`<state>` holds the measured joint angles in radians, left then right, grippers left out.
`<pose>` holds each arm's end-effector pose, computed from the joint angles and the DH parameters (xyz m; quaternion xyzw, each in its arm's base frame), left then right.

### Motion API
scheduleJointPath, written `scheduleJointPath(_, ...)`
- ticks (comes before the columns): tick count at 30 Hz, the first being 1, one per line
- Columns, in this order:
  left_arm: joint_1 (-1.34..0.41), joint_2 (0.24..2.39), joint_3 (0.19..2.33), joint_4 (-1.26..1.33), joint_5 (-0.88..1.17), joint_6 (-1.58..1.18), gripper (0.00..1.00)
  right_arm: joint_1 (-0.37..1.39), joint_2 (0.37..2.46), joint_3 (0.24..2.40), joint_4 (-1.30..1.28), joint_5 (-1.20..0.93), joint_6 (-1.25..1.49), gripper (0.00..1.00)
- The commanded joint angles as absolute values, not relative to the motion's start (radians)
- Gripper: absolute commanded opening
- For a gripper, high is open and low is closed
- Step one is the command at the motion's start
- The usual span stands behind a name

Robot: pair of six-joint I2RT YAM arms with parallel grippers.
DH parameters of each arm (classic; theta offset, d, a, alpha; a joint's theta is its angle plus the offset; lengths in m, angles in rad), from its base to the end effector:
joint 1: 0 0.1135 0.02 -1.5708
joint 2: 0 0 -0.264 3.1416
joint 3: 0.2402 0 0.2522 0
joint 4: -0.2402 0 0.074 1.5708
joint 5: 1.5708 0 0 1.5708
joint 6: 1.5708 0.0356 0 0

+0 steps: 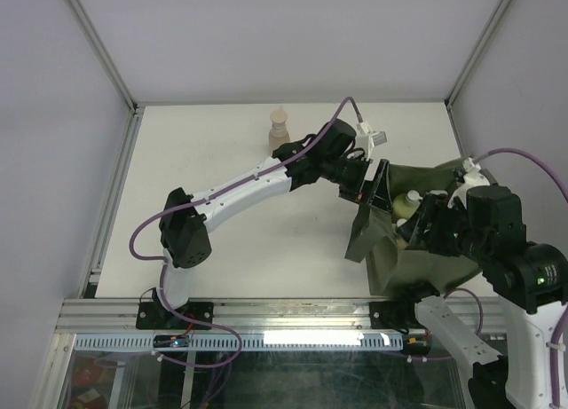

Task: Take the personal care products out of the canvas bag
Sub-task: Adjust the canvas bag at the center of the board.

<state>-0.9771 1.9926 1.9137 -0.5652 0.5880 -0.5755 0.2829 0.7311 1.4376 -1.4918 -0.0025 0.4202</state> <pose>0.2409 -0.3922 0.3326 0.2977 0.8131 -0.4847 0.1236 0.0464 0.0136 0.4169 0.0629 0.9217 0.1329 0.3589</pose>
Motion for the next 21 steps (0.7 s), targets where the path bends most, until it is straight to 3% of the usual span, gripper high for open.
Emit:
scheduleJointPath(1, -0.995, 1.904, 1.913, -0.476, 0.652, -0.7, 0.88, 0.282, 0.711, 1.447, -1.531, -0.248, 0.394, 0.58)
scheduleJointPath(10, -1.01, 1.873, 1.79, -0.443, 0.662, -0.718, 0.83, 0.281, 0.593, 1.094, -1.489, -0.568, 0.408, 0.52)
scheduleJointPath(15, -1.011, 1.884, 1.723, -0.442, 0.664, -0.689, 0.79, 0.282, 0.551, 0.903, -1.245, -0.63, 0.505, 0.52)
scheduleJointPath(18, -1.012, 1.901, 1.694, -0.443, 0.666, -0.668, 0.67, 0.282, 0.555, 0.808, -1.185, -0.613, 0.55, 0.56)
scheduleJointPath(21, -1.012, 1.914, 1.686, -0.458, 0.666, -0.639, 0.55, 0.282, 0.561, 0.883, -1.275, -0.434, 0.542, 0.6)
